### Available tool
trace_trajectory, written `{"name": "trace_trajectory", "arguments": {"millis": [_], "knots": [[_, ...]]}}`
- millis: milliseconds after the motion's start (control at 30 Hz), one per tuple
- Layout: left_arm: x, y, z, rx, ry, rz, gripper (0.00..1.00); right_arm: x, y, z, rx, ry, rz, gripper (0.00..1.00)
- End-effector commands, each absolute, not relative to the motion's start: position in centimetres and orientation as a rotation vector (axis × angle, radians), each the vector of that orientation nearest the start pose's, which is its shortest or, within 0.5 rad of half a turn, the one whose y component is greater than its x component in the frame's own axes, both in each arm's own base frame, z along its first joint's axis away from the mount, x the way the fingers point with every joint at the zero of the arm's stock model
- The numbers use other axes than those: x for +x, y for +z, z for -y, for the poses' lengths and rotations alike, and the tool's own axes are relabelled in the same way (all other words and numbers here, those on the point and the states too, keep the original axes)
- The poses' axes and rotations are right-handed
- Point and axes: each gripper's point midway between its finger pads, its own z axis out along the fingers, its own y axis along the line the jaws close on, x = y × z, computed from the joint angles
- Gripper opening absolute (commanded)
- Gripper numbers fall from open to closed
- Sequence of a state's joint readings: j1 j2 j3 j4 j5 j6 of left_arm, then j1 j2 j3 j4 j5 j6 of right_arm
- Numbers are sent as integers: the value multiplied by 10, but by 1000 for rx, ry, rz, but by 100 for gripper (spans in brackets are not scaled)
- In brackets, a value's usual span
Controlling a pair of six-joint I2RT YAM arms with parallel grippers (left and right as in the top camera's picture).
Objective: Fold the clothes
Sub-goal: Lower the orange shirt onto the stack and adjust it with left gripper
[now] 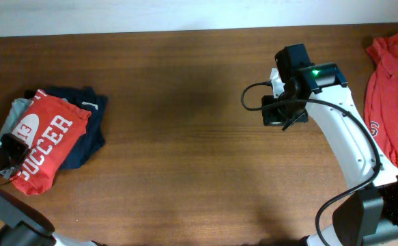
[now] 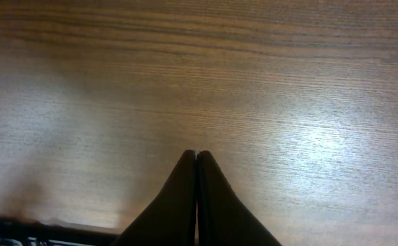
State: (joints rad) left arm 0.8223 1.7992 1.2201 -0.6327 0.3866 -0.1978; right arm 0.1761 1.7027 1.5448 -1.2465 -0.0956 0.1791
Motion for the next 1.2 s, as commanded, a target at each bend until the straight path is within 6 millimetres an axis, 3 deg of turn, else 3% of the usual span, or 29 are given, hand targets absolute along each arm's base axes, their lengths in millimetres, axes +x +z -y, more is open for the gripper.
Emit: {"name": "trace_trajectory", "arguments": {"millis": [0,67,133,267,400,533,700,833,933,1000,1100,1167], "knots": [[345,118,-227,-1030,-534,-2291,1,339,160,-76,-10,198,-2978,4],[351,158,-223,-912,-500,-2249,1,338,160,-76,-10,198,-2981,4],[356,182,-217,-820,-457,-2223,3,339,160,-76,-11,199,-2977,4],[375,202,-199,-597,-385,-2217,4,341,160,-77,-11,200,-2967,4],[403,187,-178,-355,-288,-2277,4,342,161,-77,-11,201,-2965,4],[427,151,-165,-315,-273,-2343,4,341,160,-77,-11,203,-2970,4],[435,97,-174,-364,-191,-2455,4,334,160,-83,-15,259,-2994,4],[435,70,-176,-386,-207,-2497,6,333,160,-83,-15,258,-2998,4],[433,69,-175,-388,-212,-2505,7,333,160,-83,-14,257,-3001,4],[433,80,-174,-382,-218,-2493,7,332,160,-82,-14,257,-3005,4],[441,115,-164,-329,-282,-2426,11,331,160,-82,-15,256,-3010,4],[443,150,-158,-295,-312,-2381,14,330,161,-82,-32,255,-3007,4]]}}
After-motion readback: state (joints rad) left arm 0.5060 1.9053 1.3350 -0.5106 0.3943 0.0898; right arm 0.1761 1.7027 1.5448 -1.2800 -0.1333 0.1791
